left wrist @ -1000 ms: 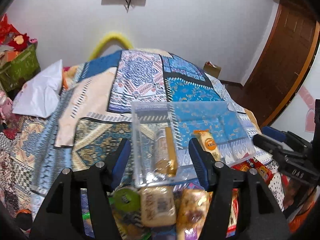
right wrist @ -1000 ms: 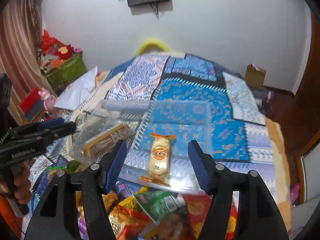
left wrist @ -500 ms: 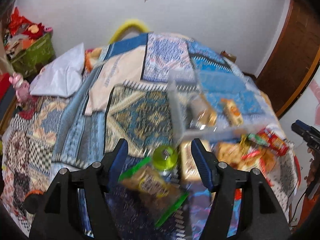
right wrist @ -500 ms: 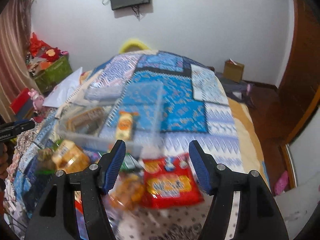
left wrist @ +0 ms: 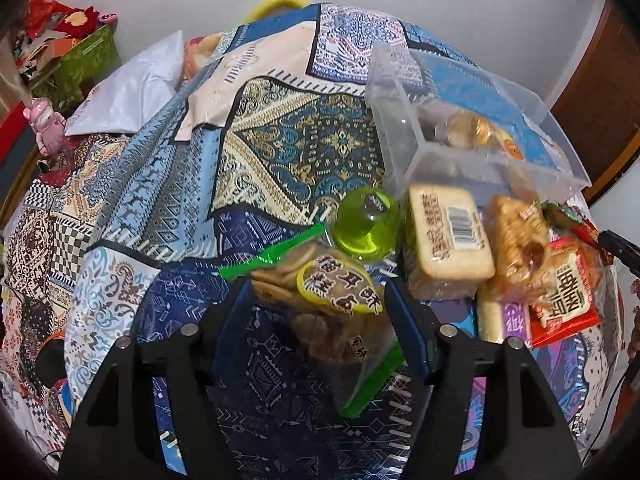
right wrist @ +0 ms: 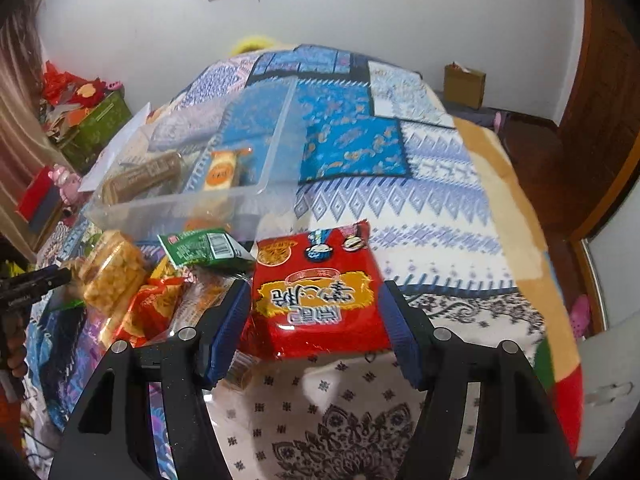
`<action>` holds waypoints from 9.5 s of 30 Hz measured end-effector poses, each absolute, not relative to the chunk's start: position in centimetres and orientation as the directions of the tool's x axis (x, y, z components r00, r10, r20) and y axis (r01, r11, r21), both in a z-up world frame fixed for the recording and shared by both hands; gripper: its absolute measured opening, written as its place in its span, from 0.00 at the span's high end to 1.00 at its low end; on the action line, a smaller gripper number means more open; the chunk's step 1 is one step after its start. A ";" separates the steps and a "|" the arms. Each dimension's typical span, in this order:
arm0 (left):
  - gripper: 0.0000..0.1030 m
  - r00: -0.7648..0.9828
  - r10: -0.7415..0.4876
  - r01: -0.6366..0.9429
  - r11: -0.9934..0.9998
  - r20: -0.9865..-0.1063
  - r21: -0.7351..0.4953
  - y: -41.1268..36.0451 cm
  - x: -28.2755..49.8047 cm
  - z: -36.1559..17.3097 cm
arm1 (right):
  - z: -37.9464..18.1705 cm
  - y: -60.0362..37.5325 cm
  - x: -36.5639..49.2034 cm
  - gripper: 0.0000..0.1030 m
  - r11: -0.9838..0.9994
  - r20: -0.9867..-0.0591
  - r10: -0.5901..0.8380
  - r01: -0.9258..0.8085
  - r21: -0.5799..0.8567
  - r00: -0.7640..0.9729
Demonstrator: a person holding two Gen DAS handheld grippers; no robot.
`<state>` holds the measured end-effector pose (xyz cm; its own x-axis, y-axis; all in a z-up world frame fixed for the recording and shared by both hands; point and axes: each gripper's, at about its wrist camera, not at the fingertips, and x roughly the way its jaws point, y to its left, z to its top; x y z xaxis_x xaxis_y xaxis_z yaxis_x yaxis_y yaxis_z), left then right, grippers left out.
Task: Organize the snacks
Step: 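Grasp the cookie bag with the left tool while the right tool grasps the red chip bag, then place the cookie bag in the box with the left tool while the right drops the chip bag, then grasp the puffed snack bag with the left tool while the right tool grasps the clear cookie pack, then drop the puffed snack bag in the box with the left tool while the right drops the cookie pack, then grasp the cream wafer block with the left tool while the right tool grasps the red chip bag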
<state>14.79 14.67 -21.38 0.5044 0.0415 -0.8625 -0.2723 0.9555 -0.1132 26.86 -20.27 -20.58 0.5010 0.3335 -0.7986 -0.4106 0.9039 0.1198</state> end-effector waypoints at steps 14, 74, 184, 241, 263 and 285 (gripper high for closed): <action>0.27 0.491 0.040 -0.320 0.937 -0.870 -0.138 15.1 15.9 -24.1 | -23.5 -19.1 29.4 0.18 0.906 -0.838 0.247 -0.422 0.022 0.486; 0.58 0.725 -0.097 -0.025 0.986 -0.682 -0.166 4.9 26.7 -13.9 | -16.8 -10.9 32.4 0.36 0.861 -0.674 0.454 -0.483 0.162 0.583; 0.57 0.715 -0.126 -0.023 0.979 -0.688 -0.203 3.3 17.4 -14.0 | -17.2 -19.0 22.9 0.47 0.890 -0.680 0.414 -0.427 0.162 0.605; 0.47 0.759 -0.027 -0.092 0.985 -0.650 -0.149 6.7 24.1 -12.0 | -15.1 -9.8 30.4 0.39 0.829 -0.689 0.461 -0.549 0.109 0.560; 0.43 0.689 -0.004 -0.110 0.988 -0.725 -0.110 8.7 14.1 -14.6 | -18.0 -10.8 22.5 0.39 0.816 -0.727 0.473 -0.559 0.147 0.498; 0.46 0.605 -0.078 -0.098 0.980 -0.793 -0.171 8.0 16.7 -19.8 | -23.8 -8.6 22.1 0.39 0.810 -0.813 0.448 -0.554 0.194 0.371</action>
<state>16.70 8.03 -19.83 0.6046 -0.0778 -0.7927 -0.0980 0.9804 -0.1710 22.07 -8.64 -23.83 0.3713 0.4481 -0.8132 -0.5537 0.8099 0.1935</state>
